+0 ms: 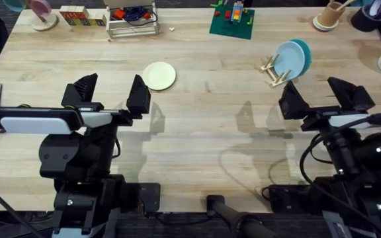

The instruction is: Pick up the plates from the table one by one and place each into a slot on the dish rack.

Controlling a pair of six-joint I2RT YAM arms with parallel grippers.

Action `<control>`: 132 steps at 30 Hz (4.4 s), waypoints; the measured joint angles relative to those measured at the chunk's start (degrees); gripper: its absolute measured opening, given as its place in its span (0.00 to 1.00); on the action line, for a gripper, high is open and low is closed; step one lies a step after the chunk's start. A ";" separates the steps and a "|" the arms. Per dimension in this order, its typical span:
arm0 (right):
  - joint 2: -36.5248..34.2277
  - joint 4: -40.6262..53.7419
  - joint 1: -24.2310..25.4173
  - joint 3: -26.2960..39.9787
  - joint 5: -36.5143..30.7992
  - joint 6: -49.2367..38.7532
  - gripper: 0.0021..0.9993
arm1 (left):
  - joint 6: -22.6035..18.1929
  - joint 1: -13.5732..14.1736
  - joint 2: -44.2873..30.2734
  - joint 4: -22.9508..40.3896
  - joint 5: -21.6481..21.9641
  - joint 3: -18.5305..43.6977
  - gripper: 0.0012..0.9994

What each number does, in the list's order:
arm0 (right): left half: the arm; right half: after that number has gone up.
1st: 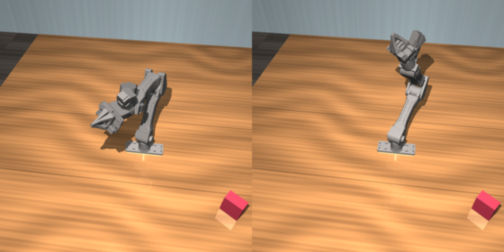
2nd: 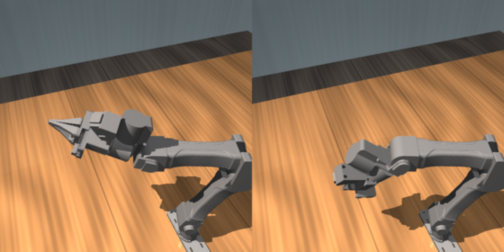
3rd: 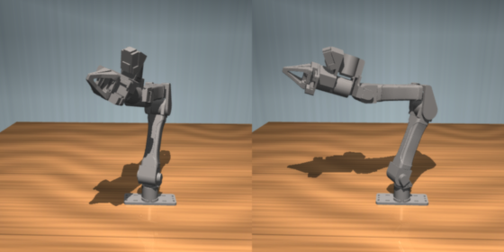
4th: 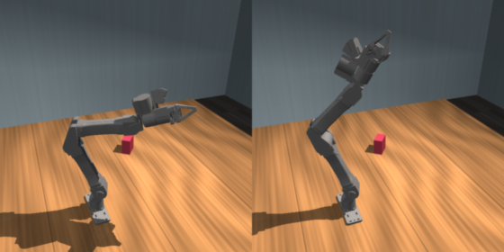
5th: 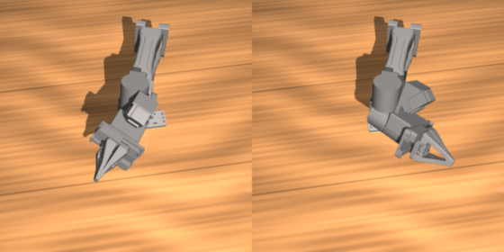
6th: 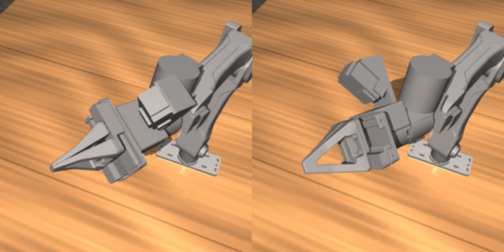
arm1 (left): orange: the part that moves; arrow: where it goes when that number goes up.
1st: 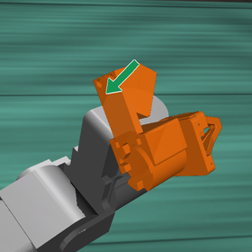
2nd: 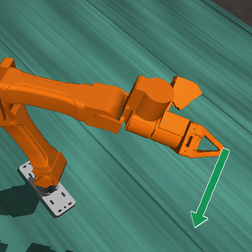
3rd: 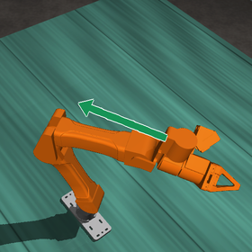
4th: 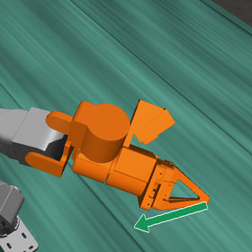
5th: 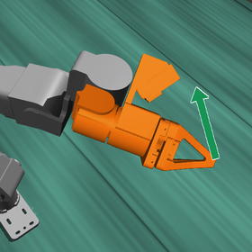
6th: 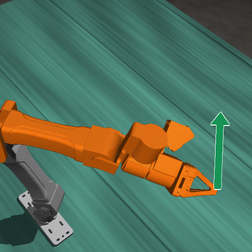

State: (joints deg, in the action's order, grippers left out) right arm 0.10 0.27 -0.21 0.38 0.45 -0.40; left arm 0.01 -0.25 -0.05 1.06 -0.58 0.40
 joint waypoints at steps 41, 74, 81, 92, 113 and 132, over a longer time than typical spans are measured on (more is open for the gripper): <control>-21.85 40.34 0.00 55.76 0.90 -5.52 0.99 | -2.18 0.02 -34.52 50.86 0.83 70.92 0.99; -65.09 77.40 0.00 98.27 0.90 -5.64 0.99 | -2.12 0.00 -68.59 88.11 0.61 101.98 0.99; -65.09 77.70 0.00 98.27 0.88 -5.64 0.99 | -2.12 0.00 -68.59 88.30 0.63 102.01 0.99; -65.09 77.72 0.00 98.27 0.87 -5.64 1.00 | -1.95 0.01 -68.58 88.19 0.25 102.01 0.04; -65.09 77.72 0.00 98.27 0.90 -5.64 0.99 | -3.46 -7.30 -77.90 87.97 -23.49 102.25 0.04; -65.09 77.72 0.00 98.27 0.87 -5.64 1.00 | -19.79 -18.17 -90.52 88.55 -48.84 91.40 0.04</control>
State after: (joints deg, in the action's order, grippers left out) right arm -64.99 78.00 -0.21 98.65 1.32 -6.04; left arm -19.77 -18.43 -90.57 89.61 -49.42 91.81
